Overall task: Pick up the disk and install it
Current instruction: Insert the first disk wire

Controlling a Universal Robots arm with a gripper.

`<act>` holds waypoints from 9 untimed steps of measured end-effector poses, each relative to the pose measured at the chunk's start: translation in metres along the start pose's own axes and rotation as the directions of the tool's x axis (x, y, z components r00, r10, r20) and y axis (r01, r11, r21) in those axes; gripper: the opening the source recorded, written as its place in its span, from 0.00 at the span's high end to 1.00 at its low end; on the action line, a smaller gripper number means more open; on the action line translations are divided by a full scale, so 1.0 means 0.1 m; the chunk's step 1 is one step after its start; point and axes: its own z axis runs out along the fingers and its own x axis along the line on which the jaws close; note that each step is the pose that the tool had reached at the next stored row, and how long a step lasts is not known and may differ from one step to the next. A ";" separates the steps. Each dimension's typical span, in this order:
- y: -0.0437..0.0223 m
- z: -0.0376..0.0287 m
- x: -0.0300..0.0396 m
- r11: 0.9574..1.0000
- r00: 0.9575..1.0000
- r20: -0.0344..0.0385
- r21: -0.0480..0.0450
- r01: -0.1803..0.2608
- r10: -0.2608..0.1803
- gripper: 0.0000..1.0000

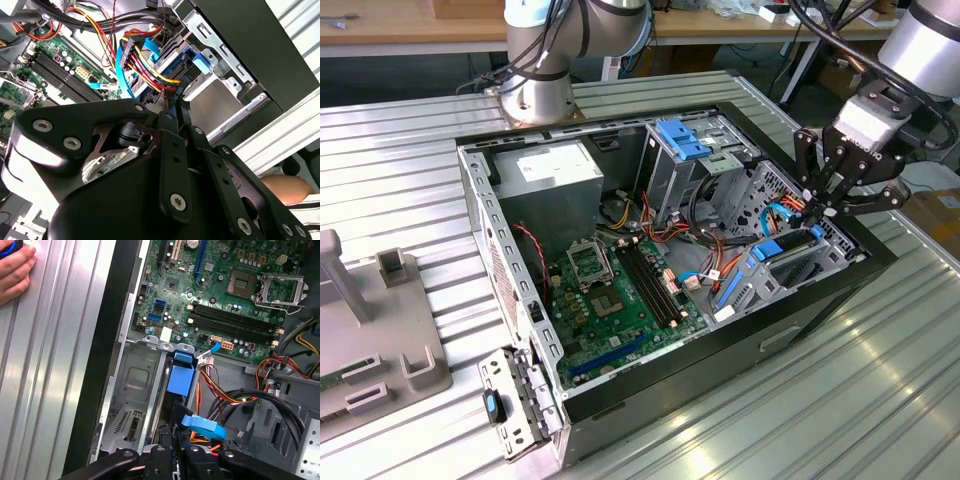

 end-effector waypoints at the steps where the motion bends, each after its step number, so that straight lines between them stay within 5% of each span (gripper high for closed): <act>1: 0.001 0.001 0.001 1.000 1.000 0.013 0.003 -0.001 0.001 0.84; 3: 0.002 0.000 0.005 1.000 0.999 0.042 0.010 -0.002 0.001 0.84; 9: 0.003 0.021 0.011 0.998 0.997 0.043 0.011 -0.058 0.057 0.84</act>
